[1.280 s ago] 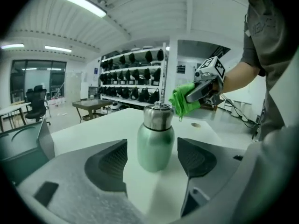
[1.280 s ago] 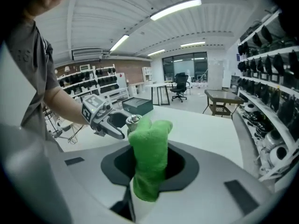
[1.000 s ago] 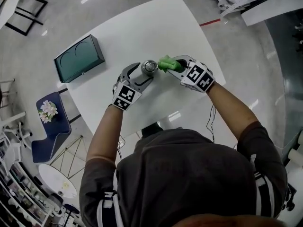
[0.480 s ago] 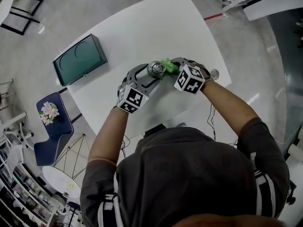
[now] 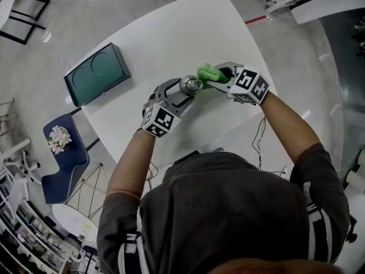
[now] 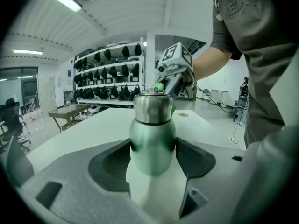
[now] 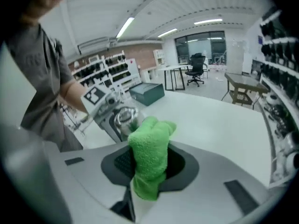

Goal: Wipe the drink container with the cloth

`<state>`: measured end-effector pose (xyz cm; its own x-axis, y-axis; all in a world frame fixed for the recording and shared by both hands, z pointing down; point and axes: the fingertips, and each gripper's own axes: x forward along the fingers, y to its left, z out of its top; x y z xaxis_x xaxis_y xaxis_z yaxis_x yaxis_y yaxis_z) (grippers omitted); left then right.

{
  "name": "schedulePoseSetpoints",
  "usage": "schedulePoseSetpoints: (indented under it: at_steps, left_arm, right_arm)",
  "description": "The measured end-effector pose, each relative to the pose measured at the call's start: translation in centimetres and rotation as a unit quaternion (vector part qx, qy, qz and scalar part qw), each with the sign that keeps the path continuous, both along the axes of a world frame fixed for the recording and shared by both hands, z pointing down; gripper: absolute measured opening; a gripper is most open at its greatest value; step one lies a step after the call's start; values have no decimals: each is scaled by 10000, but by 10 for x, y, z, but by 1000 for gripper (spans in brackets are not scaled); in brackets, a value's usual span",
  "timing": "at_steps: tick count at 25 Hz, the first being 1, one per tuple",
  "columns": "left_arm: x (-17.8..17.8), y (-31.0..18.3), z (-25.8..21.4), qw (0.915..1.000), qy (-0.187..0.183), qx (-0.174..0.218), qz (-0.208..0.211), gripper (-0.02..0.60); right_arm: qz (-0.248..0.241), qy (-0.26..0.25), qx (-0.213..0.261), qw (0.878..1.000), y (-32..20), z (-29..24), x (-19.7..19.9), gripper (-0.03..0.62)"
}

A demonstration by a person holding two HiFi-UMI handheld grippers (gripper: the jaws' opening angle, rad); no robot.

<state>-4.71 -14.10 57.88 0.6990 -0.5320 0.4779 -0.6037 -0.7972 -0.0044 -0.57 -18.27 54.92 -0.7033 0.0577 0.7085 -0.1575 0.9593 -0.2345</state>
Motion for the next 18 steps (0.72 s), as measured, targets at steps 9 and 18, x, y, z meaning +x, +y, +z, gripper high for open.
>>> schedulePoseSetpoints:
  at_steps: [9,18]
  left_arm:
    - [2,0,-1,9999,105,-33,21,296]
    - [2,0,0,9998,72,80,137,296]
  right_arm:
    - [562,-928,-1741,9787,-4,2,-16,84]
    - [1159,-346,-1887,9746,-21,55,-19,78]
